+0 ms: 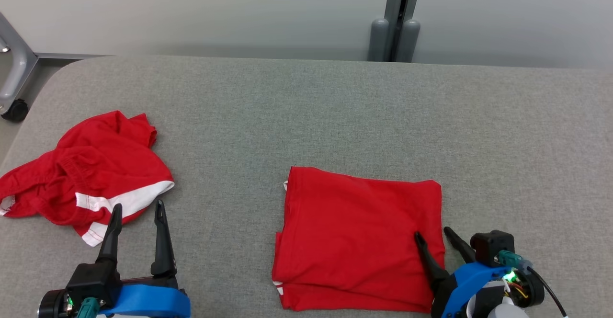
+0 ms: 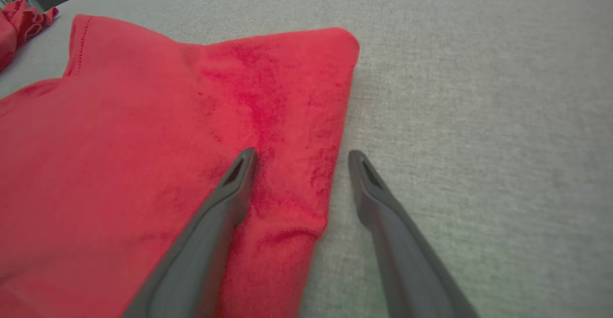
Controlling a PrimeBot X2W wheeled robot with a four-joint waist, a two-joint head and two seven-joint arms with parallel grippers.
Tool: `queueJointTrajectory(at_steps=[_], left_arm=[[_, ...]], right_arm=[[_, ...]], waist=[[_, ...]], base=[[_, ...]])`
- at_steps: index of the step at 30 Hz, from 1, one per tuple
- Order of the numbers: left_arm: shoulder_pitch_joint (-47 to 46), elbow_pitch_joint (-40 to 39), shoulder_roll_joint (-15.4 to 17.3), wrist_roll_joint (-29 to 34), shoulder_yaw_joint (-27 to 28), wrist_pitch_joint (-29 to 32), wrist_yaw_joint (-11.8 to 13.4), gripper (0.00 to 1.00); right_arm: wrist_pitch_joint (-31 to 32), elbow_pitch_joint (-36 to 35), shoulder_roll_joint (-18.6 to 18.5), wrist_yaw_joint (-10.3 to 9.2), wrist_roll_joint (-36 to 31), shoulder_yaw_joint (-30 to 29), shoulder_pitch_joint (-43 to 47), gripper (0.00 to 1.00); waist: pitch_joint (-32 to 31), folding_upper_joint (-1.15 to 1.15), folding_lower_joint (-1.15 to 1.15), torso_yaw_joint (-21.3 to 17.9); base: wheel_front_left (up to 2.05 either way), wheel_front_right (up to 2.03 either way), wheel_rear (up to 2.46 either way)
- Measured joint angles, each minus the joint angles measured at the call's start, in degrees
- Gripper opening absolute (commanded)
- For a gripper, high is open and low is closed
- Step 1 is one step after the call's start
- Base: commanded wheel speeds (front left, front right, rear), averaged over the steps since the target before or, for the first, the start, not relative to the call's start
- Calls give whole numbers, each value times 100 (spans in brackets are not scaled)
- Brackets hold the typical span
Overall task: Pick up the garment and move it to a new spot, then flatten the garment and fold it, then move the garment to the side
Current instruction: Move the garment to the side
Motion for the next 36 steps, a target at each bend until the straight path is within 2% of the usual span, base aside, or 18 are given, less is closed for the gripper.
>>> queueJointTrajectory(at_steps=[8, 11, 18, 30, 36], left_arm=[[-38, 74, 3, -24, -38, -63, 31, 100], [-92, 102, -1, -43, -59, -71, 40, 100], [-158, 153, 15, -111, -58, -141, 46, 100], [-951, -100, 48, -52, -144, -290, 53, 100], [-1357, -265, 171, 42, -136, -298, 65, 100]], right_arm=[[-226, 478, 5, -7, 376, 268, -20, 100], [-260, 567, -9, -10, 568, 433, -94, 0], [-438, 712, -24, 7, 650, 478, -491, 0], [-541, 331, -1180, 1, 710, -234, -1316, 0], [-586, 89, -1490, 1, 848, -577, -1380, 0]], waist=[[62, 0, -1, 44], [91, 0, -1, 32], [223, 0, -1, -134], [1170, 0, 0, -965], [1663, 0, 0, -1306]], base=[[0, 0, 0], [0, 0, 0], [0, 0, 0], [0, 0, 0], [0, 0, 0]])
